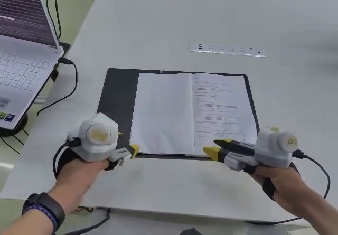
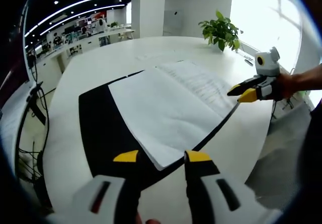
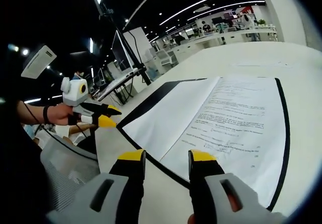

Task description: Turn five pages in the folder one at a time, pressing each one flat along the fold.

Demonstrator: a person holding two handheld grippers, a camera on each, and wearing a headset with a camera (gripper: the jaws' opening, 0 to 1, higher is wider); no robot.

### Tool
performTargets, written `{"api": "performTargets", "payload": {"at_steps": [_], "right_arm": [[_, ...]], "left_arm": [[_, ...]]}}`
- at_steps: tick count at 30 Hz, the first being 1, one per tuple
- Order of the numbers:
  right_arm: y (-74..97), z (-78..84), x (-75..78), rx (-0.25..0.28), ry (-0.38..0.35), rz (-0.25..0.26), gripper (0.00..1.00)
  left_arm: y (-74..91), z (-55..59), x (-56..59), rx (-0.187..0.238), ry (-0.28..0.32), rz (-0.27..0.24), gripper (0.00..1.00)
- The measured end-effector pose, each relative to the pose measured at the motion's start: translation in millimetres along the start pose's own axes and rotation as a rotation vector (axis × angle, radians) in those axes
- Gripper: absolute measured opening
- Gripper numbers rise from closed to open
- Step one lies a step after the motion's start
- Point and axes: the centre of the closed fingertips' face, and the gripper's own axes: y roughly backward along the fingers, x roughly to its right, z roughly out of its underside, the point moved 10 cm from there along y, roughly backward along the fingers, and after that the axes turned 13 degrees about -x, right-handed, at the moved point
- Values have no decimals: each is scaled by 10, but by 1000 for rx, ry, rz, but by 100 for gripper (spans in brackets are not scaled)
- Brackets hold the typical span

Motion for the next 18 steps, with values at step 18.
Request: {"api": "performTargets", "payload": {"at_steps": [18], "right_arm": [[689, -4, 113, 95, -20, 139, 48]], "left_arm": [[440, -142, 26, 52, -71, -34, 45]]}}
